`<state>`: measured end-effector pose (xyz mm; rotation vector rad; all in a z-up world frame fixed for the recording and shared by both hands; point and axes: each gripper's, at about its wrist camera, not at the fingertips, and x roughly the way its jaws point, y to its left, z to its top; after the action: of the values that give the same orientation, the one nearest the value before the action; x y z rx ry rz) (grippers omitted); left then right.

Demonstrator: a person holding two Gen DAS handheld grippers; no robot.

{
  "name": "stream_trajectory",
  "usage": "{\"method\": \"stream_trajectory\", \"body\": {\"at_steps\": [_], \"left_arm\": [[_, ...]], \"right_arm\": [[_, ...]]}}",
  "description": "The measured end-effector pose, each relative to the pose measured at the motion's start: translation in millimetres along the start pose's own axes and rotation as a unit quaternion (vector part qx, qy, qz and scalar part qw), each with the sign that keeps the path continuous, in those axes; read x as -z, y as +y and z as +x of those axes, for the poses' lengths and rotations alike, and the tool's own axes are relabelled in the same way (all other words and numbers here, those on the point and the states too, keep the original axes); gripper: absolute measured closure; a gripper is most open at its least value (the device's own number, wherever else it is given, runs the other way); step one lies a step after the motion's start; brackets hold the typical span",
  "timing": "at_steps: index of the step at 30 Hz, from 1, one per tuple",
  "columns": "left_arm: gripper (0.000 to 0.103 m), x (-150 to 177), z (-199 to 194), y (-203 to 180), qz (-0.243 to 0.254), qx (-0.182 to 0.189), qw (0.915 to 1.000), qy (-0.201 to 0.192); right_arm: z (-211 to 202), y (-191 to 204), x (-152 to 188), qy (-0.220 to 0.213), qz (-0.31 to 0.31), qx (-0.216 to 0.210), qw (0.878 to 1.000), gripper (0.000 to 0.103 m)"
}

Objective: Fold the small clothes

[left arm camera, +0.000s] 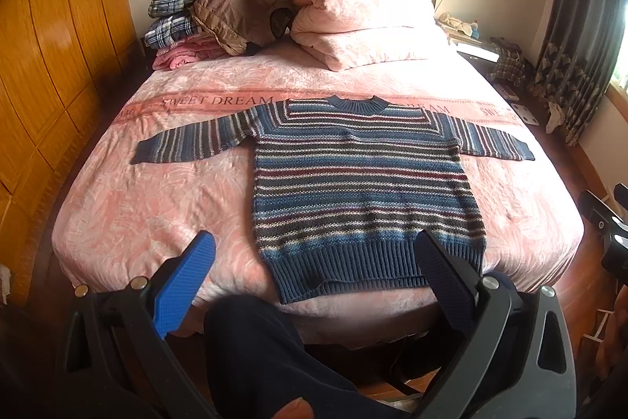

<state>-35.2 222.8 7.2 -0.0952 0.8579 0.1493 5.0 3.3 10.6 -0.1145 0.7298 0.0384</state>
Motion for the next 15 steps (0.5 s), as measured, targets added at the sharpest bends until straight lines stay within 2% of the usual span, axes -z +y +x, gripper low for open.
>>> {"method": "stream_trajectory", "body": {"at_steps": [15], "left_arm": [[0.003,1.9,-0.6,4.1,-0.002,-0.005,1.0000,-0.003]], "right_arm": [[3.4,4.7,4.3,0.002,-0.001,-0.003,1.000,0.004]]}}
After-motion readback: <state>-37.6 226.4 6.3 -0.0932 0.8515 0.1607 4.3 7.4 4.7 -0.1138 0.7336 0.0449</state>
